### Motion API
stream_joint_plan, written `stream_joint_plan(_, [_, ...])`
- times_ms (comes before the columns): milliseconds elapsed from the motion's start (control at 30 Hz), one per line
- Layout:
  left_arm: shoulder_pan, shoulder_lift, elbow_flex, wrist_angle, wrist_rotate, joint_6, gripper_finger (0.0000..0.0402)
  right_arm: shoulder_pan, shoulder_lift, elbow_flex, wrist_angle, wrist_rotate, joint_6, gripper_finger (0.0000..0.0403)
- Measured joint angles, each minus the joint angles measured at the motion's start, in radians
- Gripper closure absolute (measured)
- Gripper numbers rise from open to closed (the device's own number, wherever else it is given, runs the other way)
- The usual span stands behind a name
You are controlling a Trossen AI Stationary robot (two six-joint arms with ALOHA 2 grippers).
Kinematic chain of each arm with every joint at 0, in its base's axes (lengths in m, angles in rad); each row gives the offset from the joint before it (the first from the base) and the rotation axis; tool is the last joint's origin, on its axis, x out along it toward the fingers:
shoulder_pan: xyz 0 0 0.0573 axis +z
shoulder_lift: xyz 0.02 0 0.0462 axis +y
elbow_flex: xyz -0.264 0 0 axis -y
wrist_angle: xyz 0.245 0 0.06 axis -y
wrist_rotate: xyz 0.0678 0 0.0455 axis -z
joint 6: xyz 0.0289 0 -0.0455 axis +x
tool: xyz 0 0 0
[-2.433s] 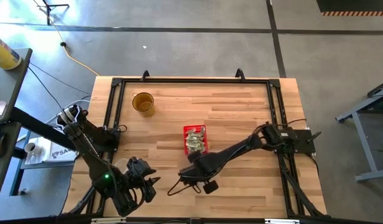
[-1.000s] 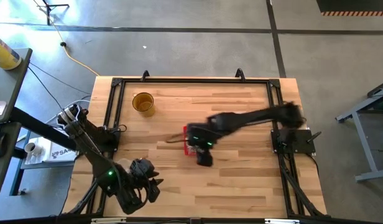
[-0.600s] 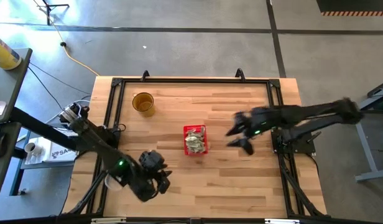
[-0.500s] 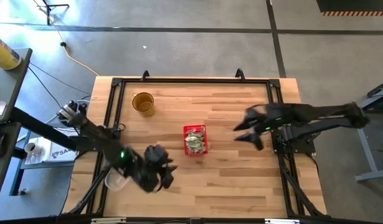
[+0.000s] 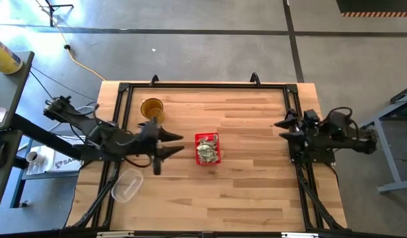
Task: Pick and place Stevia / Truvia into bins
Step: Return to Home Position
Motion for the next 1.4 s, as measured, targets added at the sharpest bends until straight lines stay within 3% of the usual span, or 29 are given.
stream_joint_plan(100, [0.008,-0.102,-0.165,0.143,0.03,0.026,0.0202,0.0,0.017,-0.019,0.008,0.059,-0.021,0.0159])
stream_joint_plan(233, [0.074,-0.27,-0.49,0.464,0.126,0.033,0.0202,0.0,0.039,-0.037,0.024,0.166,-0.027,0.016])
stream_joint_plan(300, [0.134,-0.355,-0.639,0.647,0.234,0.06,0.0202,0.0,0.041,-0.054,0.018,0.229,-0.007,0.016])
stream_joint_plan(400, [0.274,-0.452,-0.785,0.767,0.388,0.065,0.0202,-0.001,0.04,-0.064,0.018,0.329,0.036,0.016])
stream_joint_plan(533, [0.473,-0.586,-0.824,0.586,0.572,0.052,0.0202,-0.001,0.043,-0.07,-0.064,0.435,0.026,0.016])
stream_joint_plan(633, [0.597,-0.693,-0.812,0.355,0.626,0.032,0.0202,-0.001,0.041,-0.07,-0.123,0.466,0.119,0.016])
stream_joint_plan(833, [0.649,-0.97,-0.83,0.024,0.645,-0.053,0.0202,0.0,0.041,-0.07,-0.068,0.383,0.097,0.016])
stream_joint_plan(967, [0.625,-1.153,-0.93,0.023,0.62,-0.075,0.0202,0.0,0.041,-0.102,0.097,0.375,-0.027,0.016])
stream_joint_plan(1200, [0.622,-1.125,-1.02,0.03,0.566,-0.105,0.0202,0.0,0.028,-0.328,0.473,0.319,-0.108,0.016])
stream_joint_plan(1400, [0.622,-1.149,-1.066,-0.006,0.523,-0.12,0.0202,-0.008,0.021,-0.351,0.433,0.33,-0.111,0.016])
